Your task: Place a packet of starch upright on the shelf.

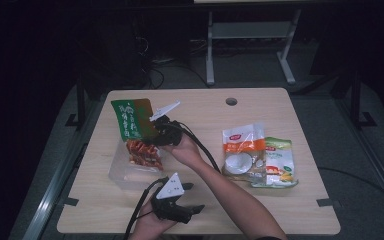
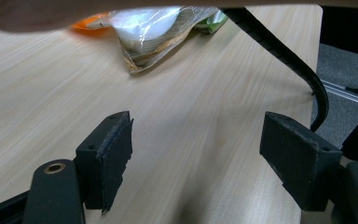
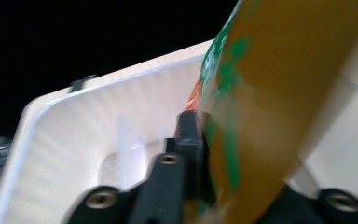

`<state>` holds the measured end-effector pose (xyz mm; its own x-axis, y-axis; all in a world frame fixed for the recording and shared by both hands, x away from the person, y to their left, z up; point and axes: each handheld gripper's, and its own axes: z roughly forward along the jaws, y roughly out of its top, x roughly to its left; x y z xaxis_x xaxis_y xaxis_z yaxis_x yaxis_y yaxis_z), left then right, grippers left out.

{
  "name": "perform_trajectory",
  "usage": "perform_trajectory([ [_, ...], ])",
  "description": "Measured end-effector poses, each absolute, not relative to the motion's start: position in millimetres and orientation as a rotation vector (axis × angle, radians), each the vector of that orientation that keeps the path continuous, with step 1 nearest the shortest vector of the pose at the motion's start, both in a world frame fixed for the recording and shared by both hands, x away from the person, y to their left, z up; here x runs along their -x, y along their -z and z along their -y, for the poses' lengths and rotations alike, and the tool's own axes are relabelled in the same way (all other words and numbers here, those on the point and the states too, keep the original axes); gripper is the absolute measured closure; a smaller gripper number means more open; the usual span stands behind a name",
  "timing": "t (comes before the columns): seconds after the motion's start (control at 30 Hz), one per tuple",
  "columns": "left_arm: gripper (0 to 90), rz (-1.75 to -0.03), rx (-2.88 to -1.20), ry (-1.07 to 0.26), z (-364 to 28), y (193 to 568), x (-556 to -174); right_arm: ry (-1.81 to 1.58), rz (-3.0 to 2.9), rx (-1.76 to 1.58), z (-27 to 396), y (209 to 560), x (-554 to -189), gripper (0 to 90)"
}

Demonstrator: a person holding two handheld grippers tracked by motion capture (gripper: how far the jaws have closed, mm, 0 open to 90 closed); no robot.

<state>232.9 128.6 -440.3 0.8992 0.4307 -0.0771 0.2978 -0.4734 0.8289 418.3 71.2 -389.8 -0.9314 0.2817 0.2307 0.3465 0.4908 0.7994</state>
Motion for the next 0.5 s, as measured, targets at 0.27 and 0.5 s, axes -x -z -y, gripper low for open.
perform_trajectory([
  [0.27,24.9,-0.522,-2.099,-0.177,-129.0,439.9,-232.7,1.189,2.709,0.531,-67.1,390.0,-415.8,60.8],
  [0.5,24.9,-0.519,-2.102,-0.177,-127.8,440.4,-232.7,1.050,2.750,0.495,-59.6,390.2,-408.9,68.7],
])
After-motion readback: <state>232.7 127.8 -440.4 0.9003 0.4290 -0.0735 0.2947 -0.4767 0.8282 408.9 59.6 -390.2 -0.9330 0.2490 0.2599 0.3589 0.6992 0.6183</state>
